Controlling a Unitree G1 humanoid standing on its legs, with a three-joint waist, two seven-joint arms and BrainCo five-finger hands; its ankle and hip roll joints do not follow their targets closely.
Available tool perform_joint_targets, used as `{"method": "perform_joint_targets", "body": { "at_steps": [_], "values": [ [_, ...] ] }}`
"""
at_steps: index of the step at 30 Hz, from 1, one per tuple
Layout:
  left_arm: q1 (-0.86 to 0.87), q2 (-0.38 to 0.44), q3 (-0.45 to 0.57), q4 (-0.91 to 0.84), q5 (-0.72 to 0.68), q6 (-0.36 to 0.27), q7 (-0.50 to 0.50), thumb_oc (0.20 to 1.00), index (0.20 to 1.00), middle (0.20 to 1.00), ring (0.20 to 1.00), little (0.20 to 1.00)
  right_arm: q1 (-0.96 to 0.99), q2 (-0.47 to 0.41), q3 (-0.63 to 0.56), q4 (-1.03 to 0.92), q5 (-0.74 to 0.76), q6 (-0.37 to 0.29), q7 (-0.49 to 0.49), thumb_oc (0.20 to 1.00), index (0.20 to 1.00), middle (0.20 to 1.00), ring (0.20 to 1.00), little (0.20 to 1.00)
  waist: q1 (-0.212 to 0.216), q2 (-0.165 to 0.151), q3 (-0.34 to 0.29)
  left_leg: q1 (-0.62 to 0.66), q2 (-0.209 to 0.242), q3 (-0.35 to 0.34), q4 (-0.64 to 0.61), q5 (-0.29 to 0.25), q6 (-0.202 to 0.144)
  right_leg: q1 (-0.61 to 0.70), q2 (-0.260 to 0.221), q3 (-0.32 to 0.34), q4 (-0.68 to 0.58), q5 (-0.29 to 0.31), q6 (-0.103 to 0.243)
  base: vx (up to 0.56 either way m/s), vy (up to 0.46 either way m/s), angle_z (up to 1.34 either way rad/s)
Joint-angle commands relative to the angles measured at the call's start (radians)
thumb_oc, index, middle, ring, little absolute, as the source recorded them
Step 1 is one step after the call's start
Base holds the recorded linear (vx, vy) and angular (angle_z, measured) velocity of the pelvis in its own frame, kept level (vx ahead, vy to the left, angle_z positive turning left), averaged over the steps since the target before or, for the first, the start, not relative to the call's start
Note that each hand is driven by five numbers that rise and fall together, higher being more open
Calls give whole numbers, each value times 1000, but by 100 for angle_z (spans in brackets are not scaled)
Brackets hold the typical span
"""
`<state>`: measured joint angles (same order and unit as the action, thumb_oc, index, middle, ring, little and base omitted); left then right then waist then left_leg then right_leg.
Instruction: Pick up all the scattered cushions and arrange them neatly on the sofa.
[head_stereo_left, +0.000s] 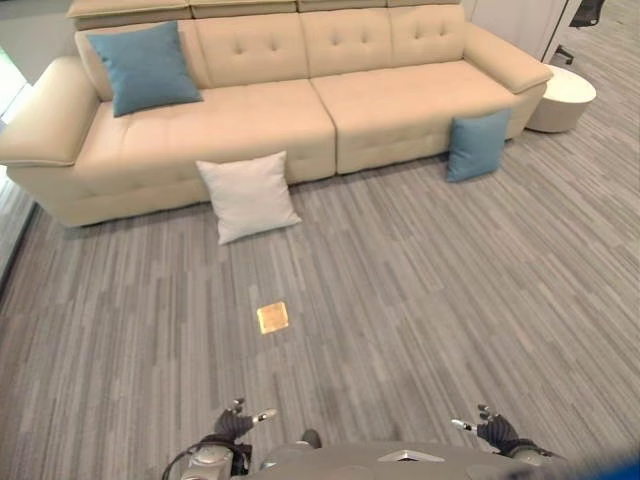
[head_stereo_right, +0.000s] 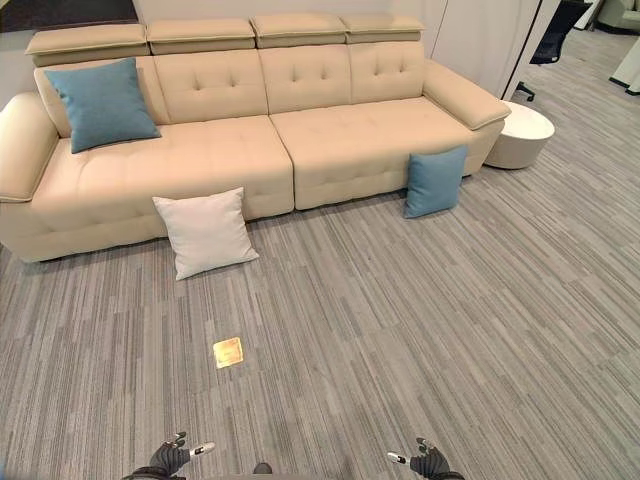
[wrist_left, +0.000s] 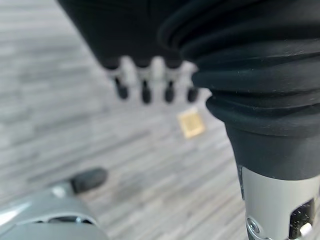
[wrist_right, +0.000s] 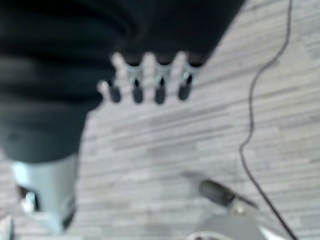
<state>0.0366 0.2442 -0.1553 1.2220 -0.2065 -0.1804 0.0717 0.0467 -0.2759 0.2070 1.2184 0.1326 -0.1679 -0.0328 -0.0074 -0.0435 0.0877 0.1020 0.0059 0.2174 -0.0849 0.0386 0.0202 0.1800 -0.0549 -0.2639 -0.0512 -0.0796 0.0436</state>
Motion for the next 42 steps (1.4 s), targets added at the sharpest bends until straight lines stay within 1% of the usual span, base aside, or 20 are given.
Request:
{"method": "perform_joint_targets", "body": {
  "at_steps": [1,17,26,29,31,32,33,34,35,36,37,38,39,41,42],
  "values": [
    [-78,-30,13,48,5,-20,0,1000,1000,1000,1000,1000,-38,-11,17,27,11,-12,-3,1000,1000,1000,1000,1000,12,6,16,23,51,-32,47,-51,-108,-66,-39,-31,28,62,74,0,0,0],
    [-74,-35,14,66,3,-10,7,1000,1000,1000,1000,1000,-53,-10,36,31,-26,-4,-26,1000,1000,1000,1000,1000,19,3,17,28,61,-43,47,-48,-117,-53,-30,-46,28,50,66,8,-12,2],
    [-89,-39,-4,61,5,-10,15,1000,1000,1000,1000,1000,-73,-13,62,21,-32,-4,-30,1000,1000,1000,1000,1000,28,-1,32,-10,66,-72,80,-41,-129,-60,-22,-67,22,44,53,-2,-39,15],
    [-97,-42,-13,60,-1,-11,18,1000,1000,1000,1000,1000,-81,-18,63,10,-32,-7,-35,1000,1000,1000,1000,1000,29,-7,42,-46,62,-77,120,-45,-134,-65,-30,-84,25,44,50,-31,-17,20],
    [-108,-44,-22,57,0,-10,21,1000,1000,1000,1000,1000,-85,-24,57,5,-26,-8,-40,1000,1000,1000,1000,1000,27,-13,54,-87,60,-44,165,-42,-139,-72,-45,-115,31,46,48,-65,-8,27],
    [-108,-44,-22,57,0,-10,21,1000,1000,1000,1000,1000,-86,-24,57,5,-26,-8,-40,1000,1000,1000,1000,1000,25,-13,53,-91,60,-46,169,-44,-139,-74,-45,-117,32,46,48,-54,10,66],
    [-112,-46,-25,55,0,-10,20,1000,1000,1000,1000,1000,-87,-25,54,5,-21,-6,-40,1000,1000,1000,1000,1000,26,-13,56,-103,59,-26,181,-43,-139,-76,-51,-131,35,46,48,-23,16,83],
    [-112,-46,-25,55,0,-10,20,1000,1000,1000,1000,1000,-88,-25,51,7,-18,-5,-40,1000,1000,1000,1000,1000,24,-12,54,-110,60,-5,186,-43,-138,-78,-53,-143,36,45,48,-26,30,67],
    [-115,-45,-29,55,0,-10,20,1000,1000,1000,1000,1000,-89,-27,47,7,-12,-4,-40,1000,1000,1000,1000,1000,22,-12,58,-115,65,37,198,-45,-137,-74,-57,-156,38,45,48,65,49,43],
    [-116,-44,-28,56,1,-8,17,1000,1000,1000,1000,1000,-89,-26,46,9,-8,-1,-37,1000,1000,1000,1000,1000,20,-11,52,-113,65,65,193,-58,-138,-64,-56,-164,36,35,54,94,76,36],
    [-115,-41,-25,58,2,-9,18,1000,1000,1000,1000,1000,-91,-25,49,10,-11,-1,-35,1000,1000,1000,1000,1000,23,-10,51,-108,63,66,186,-61,-134,-64,-56,-165,36,36,56,77,122,52],
    [-113,-39,-19,60,0,-9,19,1000,1000,1000,1000,1000,-93,-20,55,10,-20,1,-33,1000,1000,1000,1000,1000,26,-10,50,-104,54,69,167,-54,-115,-73,-61,-169,46,47,56,39,136,39],
    [-110,-38,-13,61,-1,-9,21,1000,1000,1000,1000,1000,-94,-16,59,10,-23,2,-33,1000,1000,1000,1000,1000,28,-10,46,-95,48,66,152,-59,-104,-76,-64,-165,57,46,61,53,165,15],
    [-108,-32,-5,63,-4,-8,21,1000,1000,1000,1000,1000,-95,-8,61,8,-24,2,-31,1000,1000,1000,1000,1000,29,-11,43,-81,41,67,128,-59,-93,-80,-78,-161,86,48,71,85,159,-5],
    [-108,-29,-1,60,-10,-11,21,1000,1000,1000,1000,1000,-98,-7,67,3,-28,2,-31,1000,1000,1000,1000,1000,35,-10,45,-78,30,56,122,-62,-80,-96,-92,-157,119,49,80,57,170,8]
  ]
}}
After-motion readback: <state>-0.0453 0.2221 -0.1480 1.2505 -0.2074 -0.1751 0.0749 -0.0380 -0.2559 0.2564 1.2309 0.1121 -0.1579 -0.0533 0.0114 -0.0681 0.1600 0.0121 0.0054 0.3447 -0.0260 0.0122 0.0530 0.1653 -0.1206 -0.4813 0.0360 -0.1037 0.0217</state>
